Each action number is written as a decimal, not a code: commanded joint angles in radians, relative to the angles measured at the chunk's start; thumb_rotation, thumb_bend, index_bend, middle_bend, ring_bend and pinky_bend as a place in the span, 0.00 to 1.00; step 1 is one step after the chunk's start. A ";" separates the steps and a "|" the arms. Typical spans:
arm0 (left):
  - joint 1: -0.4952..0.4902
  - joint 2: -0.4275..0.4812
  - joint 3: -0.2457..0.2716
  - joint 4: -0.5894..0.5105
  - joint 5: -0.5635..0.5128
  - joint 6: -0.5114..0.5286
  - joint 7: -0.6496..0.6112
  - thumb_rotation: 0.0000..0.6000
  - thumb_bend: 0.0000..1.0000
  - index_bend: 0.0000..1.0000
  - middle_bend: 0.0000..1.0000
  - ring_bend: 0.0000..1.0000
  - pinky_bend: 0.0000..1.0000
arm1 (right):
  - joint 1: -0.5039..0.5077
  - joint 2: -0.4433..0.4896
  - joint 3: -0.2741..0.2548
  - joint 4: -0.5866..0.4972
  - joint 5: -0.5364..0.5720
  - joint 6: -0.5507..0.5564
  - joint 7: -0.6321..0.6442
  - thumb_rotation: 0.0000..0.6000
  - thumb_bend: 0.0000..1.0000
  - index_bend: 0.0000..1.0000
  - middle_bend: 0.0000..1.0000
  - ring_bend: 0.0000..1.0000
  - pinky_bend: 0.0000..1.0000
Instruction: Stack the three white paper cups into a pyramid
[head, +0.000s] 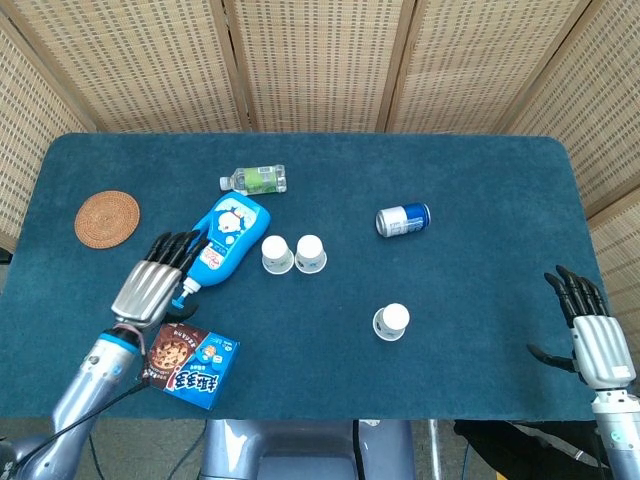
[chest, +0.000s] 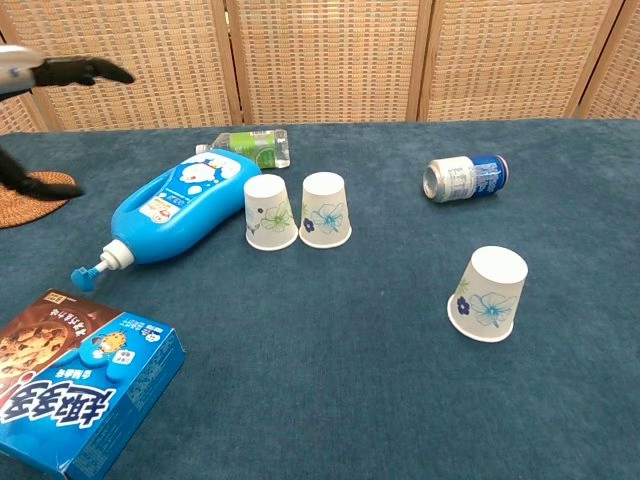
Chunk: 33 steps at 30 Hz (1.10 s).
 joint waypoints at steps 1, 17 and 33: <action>0.166 0.055 0.120 0.027 0.178 0.132 -0.071 1.00 0.28 0.04 0.00 0.00 0.00 | -0.002 -0.015 0.004 -0.004 0.000 0.013 -0.048 1.00 0.15 0.07 0.00 0.00 0.07; 0.396 0.065 0.178 0.206 0.365 0.240 -0.213 1.00 0.28 0.04 0.00 0.00 0.00 | 0.101 -0.037 -0.014 -0.124 -0.073 -0.121 -0.226 1.00 0.15 0.11 0.00 0.00 0.07; 0.439 0.071 0.120 0.237 0.415 0.186 -0.243 1.00 0.28 0.04 0.00 0.00 0.00 | 0.278 -0.255 0.058 -0.274 0.096 -0.372 -0.571 1.00 0.17 0.24 0.00 0.00 0.10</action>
